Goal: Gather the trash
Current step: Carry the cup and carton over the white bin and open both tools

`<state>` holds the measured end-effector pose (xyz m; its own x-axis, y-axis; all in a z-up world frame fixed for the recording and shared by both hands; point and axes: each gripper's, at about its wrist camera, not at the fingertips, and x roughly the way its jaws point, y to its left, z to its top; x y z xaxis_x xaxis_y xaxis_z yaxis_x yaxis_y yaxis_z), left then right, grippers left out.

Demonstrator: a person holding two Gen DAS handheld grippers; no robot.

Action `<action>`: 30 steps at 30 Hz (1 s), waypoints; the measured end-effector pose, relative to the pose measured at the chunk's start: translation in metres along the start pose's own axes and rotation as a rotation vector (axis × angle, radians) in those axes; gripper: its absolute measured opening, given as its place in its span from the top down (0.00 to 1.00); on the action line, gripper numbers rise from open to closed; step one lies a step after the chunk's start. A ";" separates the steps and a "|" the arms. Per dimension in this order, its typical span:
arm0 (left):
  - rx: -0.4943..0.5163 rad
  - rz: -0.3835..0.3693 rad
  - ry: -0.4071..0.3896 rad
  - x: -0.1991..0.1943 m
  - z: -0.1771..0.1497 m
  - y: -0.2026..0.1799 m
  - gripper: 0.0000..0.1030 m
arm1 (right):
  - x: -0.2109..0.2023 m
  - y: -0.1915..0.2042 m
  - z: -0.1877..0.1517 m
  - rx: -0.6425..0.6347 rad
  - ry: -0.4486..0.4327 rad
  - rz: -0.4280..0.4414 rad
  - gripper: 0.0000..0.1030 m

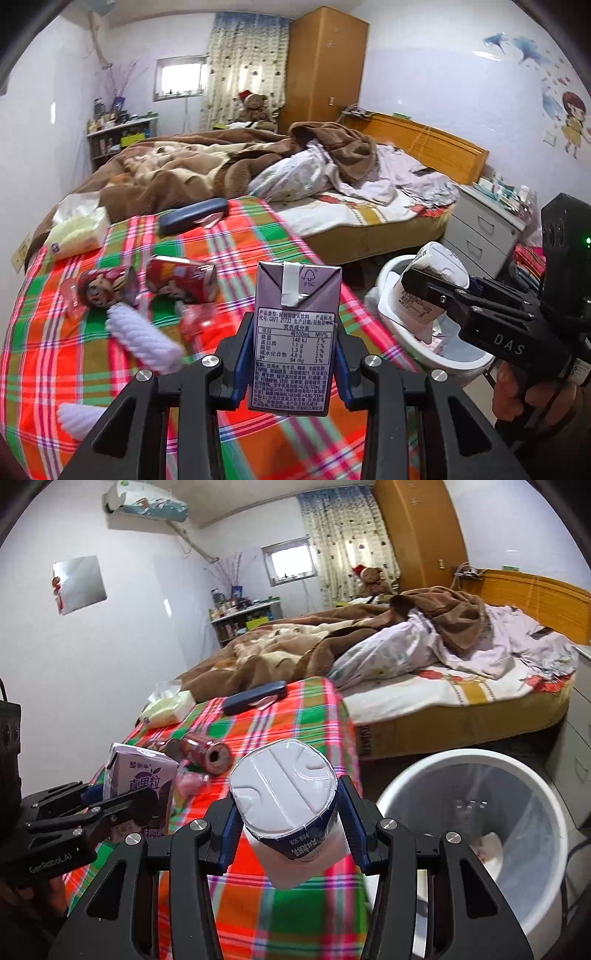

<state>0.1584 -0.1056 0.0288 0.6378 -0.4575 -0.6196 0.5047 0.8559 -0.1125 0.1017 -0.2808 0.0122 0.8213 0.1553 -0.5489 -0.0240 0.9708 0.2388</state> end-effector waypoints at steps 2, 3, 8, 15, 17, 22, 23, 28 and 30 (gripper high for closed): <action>0.013 -0.016 0.003 0.005 0.003 -0.011 0.64 | -0.005 -0.009 -0.001 0.013 -0.008 -0.014 0.52; 0.016 -0.024 0.003 0.008 0.004 -0.017 0.64 | -0.007 -0.012 -0.001 0.018 -0.011 -0.023 0.52; 0.049 -0.067 0.009 0.021 0.010 -0.046 0.64 | -0.016 -0.036 -0.002 0.048 -0.020 -0.078 0.52; 0.091 -0.116 0.028 0.040 0.016 -0.081 0.64 | -0.023 -0.063 -0.007 0.093 -0.022 -0.125 0.52; 0.097 -0.136 0.036 0.048 0.017 -0.090 0.64 | -0.023 -0.073 -0.008 0.112 -0.015 -0.146 0.52; 0.111 -0.183 0.070 0.068 0.016 -0.109 0.64 | -0.025 -0.092 -0.014 0.131 0.003 -0.189 0.52; 0.119 -0.190 0.083 0.075 0.015 -0.115 0.64 | -0.024 -0.096 -0.016 0.138 0.010 -0.199 0.52; 0.120 -0.233 0.123 0.098 0.013 -0.133 0.64 | -0.021 -0.115 -0.026 0.162 0.054 -0.250 0.52; 0.127 -0.238 0.143 0.106 0.011 -0.141 0.64 | -0.019 -0.119 -0.029 0.157 0.070 -0.268 0.52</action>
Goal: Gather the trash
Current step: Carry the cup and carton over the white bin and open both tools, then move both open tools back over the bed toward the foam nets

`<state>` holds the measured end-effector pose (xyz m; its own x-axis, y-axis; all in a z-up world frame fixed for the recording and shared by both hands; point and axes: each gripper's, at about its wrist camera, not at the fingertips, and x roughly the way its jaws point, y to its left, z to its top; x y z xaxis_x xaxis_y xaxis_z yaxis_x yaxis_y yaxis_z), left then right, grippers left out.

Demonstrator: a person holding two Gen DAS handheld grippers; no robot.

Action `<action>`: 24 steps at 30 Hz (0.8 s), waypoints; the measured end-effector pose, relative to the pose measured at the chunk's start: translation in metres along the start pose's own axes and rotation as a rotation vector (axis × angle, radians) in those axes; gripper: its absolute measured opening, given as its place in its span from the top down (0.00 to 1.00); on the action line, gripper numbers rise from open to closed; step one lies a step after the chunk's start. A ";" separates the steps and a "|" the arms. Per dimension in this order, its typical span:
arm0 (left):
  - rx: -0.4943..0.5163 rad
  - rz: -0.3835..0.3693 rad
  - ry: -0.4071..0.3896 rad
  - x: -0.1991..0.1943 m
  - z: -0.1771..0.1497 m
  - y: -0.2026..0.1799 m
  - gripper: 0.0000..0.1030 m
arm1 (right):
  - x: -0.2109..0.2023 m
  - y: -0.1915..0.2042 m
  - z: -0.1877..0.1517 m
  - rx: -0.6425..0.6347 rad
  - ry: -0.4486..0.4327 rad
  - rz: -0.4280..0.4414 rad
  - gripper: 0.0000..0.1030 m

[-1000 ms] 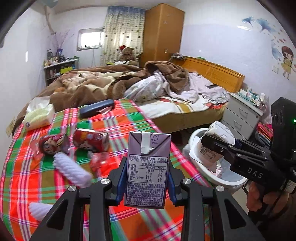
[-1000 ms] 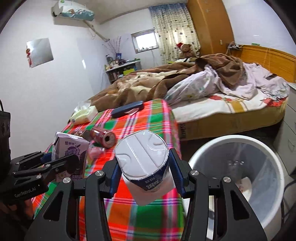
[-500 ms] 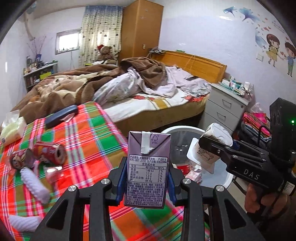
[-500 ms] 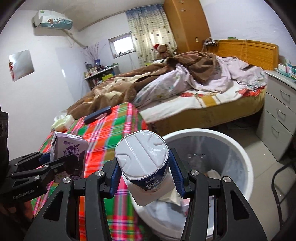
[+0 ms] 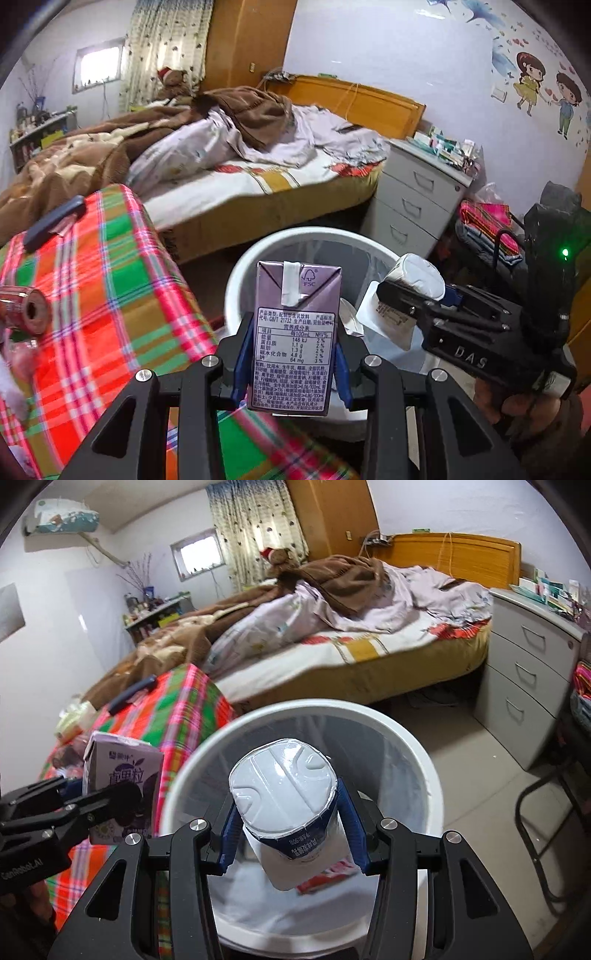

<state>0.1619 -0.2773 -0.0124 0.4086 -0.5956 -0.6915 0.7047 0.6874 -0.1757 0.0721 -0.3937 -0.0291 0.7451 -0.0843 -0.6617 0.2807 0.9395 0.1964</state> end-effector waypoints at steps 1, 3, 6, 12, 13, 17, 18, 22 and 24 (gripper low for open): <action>0.009 0.002 0.010 0.006 0.000 -0.003 0.64 | 0.002 -0.002 -0.001 -0.008 0.011 -0.009 0.52; 0.008 -0.007 0.022 0.013 0.001 -0.007 0.64 | 0.004 -0.006 -0.003 -0.014 0.025 -0.025 0.52; 0.005 -0.026 0.040 0.023 0.000 -0.011 0.64 | 0.006 -0.012 -0.005 -0.015 0.044 -0.046 0.51; -0.005 -0.031 0.056 0.032 -0.004 -0.014 0.49 | 0.010 -0.022 -0.010 0.000 0.077 -0.058 0.51; -0.006 -0.031 0.052 0.031 -0.004 -0.014 0.47 | 0.009 -0.024 -0.011 0.006 0.078 -0.062 0.49; -0.017 -0.028 0.039 0.026 -0.002 -0.011 0.47 | 0.005 -0.023 -0.011 0.012 0.069 -0.057 0.38; -0.016 -0.024 0.036 0.024 -0.001 -0.010 0.46 | 0.004 -0.022 -0.011 0.011 0.065 -0.057 0.38; -0.024 -0.011 0.018 0.014 -0.003 -0.007 0.46 | 0.000 -0.019 -0.010 0.004 0.048 -0.061 0.38; -0.025 -0.001 0.004 0.006 -0.003 -0.005 0.45 | -0.003 -0.017 -0.009 0.006 0.040 -0.054 0.38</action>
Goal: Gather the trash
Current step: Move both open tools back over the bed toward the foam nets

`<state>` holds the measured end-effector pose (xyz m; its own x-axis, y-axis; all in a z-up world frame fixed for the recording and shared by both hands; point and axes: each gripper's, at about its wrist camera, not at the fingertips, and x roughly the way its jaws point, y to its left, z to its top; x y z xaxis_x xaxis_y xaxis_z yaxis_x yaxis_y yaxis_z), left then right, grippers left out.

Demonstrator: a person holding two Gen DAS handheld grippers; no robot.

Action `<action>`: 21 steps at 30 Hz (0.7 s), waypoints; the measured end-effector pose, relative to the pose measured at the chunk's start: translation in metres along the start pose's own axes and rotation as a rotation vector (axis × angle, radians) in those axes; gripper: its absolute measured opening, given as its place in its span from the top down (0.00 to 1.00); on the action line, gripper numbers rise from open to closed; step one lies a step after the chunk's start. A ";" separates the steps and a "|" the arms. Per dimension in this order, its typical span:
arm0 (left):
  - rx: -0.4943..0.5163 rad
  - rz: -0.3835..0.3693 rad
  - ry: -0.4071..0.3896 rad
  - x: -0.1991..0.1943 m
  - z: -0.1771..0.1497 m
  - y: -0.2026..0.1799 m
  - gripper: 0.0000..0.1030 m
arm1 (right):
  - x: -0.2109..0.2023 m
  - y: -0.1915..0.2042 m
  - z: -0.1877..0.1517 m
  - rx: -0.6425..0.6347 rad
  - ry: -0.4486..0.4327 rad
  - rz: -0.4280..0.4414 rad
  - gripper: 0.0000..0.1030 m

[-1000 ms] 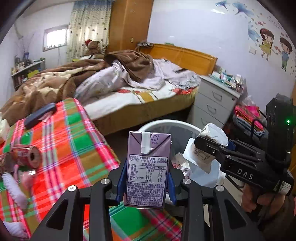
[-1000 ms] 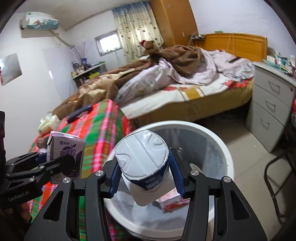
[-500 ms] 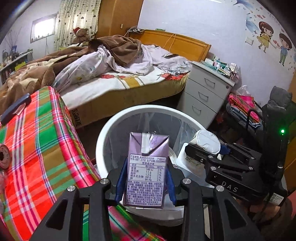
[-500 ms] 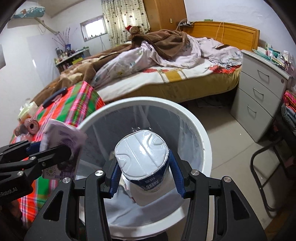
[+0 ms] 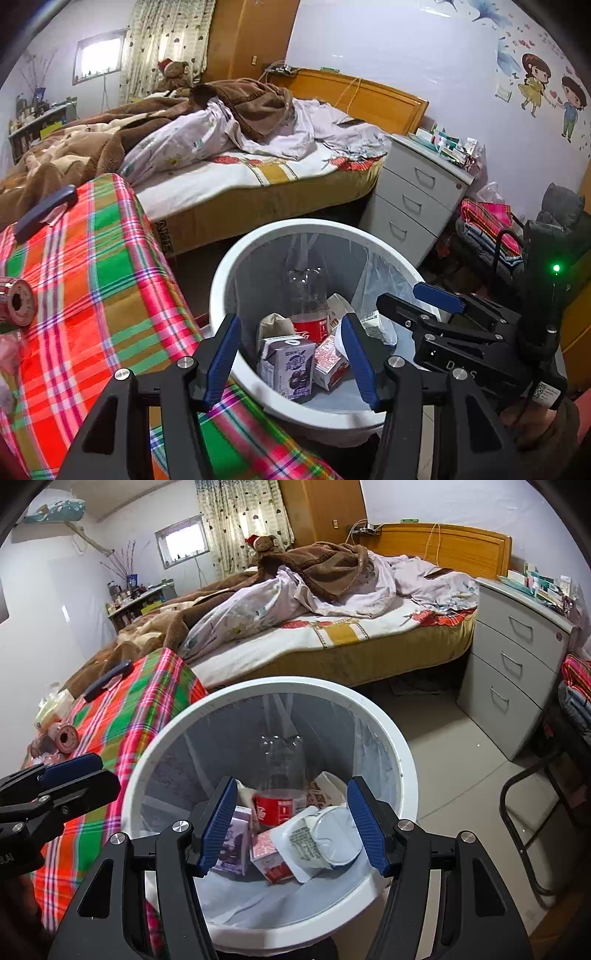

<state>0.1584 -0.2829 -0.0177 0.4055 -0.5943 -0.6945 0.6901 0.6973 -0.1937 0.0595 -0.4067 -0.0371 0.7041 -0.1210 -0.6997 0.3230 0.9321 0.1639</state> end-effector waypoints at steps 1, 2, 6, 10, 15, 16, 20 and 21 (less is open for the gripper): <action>0.000 0.006 -0.009 -0.004 -0.001 0.001 0.45 | 0.000 0.002 0.001 0.000 -0.004 0.003 0.38; -0.003 0.011 -0.015 -0.008 -0.001 0.002 0.45 | -0.002 0.003 0.001 -0.002 -0.009 0.003 0.38; -0.014 0.027 -0.036 -0.021 -0.004 0.007 0.45 | -0.009 0.012 0.003 -0.014 -0.033 0.014 0.38; -0.026 0.048 -0.064 -0.039 -0.009 0.015 0.45 | -0.015 0.022 0.005 -0.029 -0.054 0.031 0.38; -0.050 0.082 -0.099 -0.061 -0.014 0.025 0.45 | -0.023 0.037 0.006 -0.053 -0.083 0.062 0.38; -0.055 0.089 -0.103 -0.065 -0.016 0.028 0.45 | -0.023 0.040 0.006 -0.059 -0.087 0.068 0.38; -0.080 0.132 -0.118 -0.081 -0.023 0.042 0.45 | -0.025 0.055 0.007 -0.083 -0.096 0.097 0.38; -0.084 0.141 -0.121 -0.085 -0.026 0.046 0.45 | -0.025 0.058 0.007 -0.088 -0.098 0.103 0.38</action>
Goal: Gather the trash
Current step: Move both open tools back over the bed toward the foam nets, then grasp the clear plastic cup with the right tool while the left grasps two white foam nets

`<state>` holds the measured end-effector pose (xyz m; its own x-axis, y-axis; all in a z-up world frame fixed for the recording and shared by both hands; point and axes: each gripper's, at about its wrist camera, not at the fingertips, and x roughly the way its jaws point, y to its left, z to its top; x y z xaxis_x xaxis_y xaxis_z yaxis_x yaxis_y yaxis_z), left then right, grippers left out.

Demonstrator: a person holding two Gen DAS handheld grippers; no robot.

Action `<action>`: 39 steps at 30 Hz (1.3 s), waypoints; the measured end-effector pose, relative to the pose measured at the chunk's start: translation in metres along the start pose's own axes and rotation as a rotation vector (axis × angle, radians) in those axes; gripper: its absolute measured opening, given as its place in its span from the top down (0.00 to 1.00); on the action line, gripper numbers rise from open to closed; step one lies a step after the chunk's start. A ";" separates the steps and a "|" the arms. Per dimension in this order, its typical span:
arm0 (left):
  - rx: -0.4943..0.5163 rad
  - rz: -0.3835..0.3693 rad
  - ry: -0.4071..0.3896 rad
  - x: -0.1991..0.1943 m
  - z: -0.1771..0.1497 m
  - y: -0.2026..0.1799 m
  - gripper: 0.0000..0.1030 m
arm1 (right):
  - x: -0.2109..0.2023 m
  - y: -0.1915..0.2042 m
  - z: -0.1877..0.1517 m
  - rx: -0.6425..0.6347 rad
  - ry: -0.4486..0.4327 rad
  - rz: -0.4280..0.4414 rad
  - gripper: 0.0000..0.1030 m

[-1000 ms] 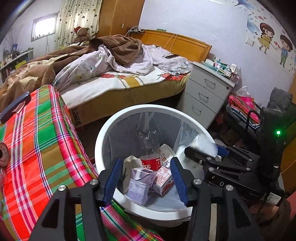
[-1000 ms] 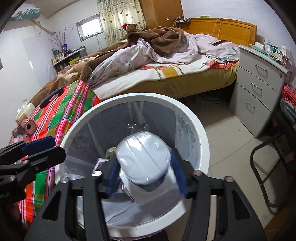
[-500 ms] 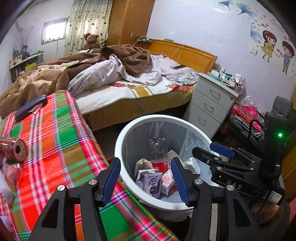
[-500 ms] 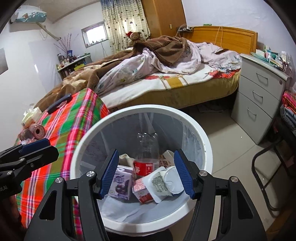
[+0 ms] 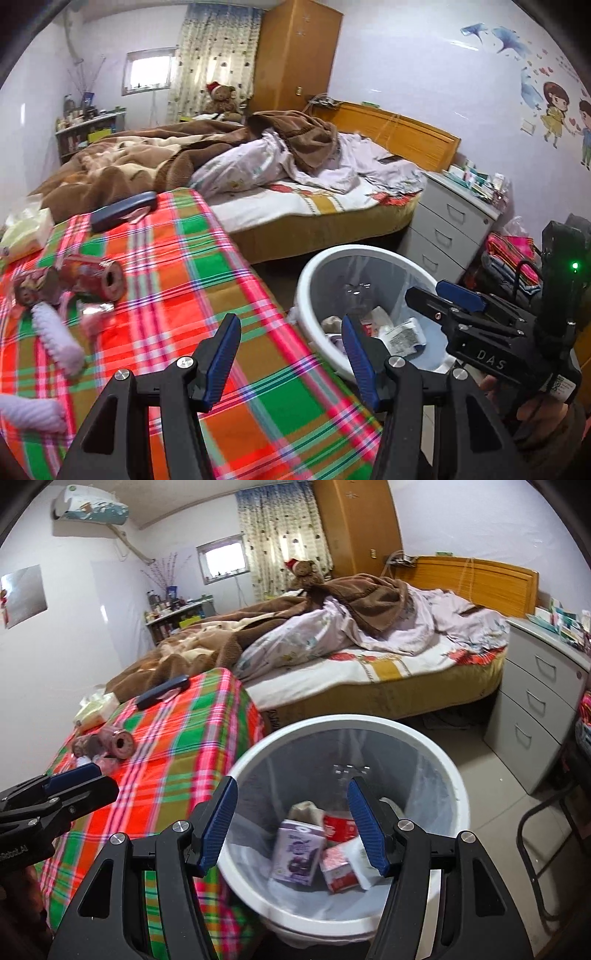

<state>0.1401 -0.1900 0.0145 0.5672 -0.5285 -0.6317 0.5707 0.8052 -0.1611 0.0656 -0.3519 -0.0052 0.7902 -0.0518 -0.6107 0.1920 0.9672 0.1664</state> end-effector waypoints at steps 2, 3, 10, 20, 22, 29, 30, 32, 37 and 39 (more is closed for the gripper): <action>-0.011 0.021 -0.008 -0.007 -0.003 0.008 0.45 | 0.001 0.007 0.001 -0.012 -0.003 0.015 0.38; -0.016 0.031 -0.011 -0.010 -0.004 0.013 0.45 | 0.001 0.010 0.001 -0.014 -0.003 0.019 0.38; -0.088 0.103 -0.041 -0.039 -0.017 0.053 0.39 | 0.006 0.041 0.002 -0.055 -0.005 0.079 0.38; -0.250 0.242 -0.047 -0.075 -0.047 0.128 0.39 | 0.021 0.095 0.002 -0.143 0.030 0.181 0.38; -0.277 0.270 -0.046 -0.082 -0.054 0.143 0.39 | 0.025 0.106 0.001 -0.161 0.037 0.197 0.38; -0.381 0.334 -0.048 -0.100 -0.075 0.188 0.39 | 0.036 0.136 0.002 -0.215 0.070 0.234 0.38; -0.399 0.343 -0.045 -0.102 -0.079 0.194 0.39 | 0.038 0.139 0.002 -0.219 0.073 0.239 0.38; -0.431 0.352 -0.040 -0.104 -0.084 0.204 0.39 | 0.041 0.147 0.003 -0.233 0.082 0.252 0.38; -0.505 0.345 -0.018 -0.104 -0.098 0.223 0.39 | 0.057 0.168 0.004 -0.257 0.115 0.275 0.38; -0.541 0.323 -0.012 -0.102 -0.102 0.229 0.39 | 0.065 0.177 0.005 -0.257 0.135 0.298 0.38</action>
<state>0.1524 0.0753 -0.0356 0.6694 -0.2367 -0.7042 -0.0096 0.9451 -0.3267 0.1538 -0.1851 -0.0116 0.7025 0.2565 -0.6639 -0.1985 0.9664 0.1633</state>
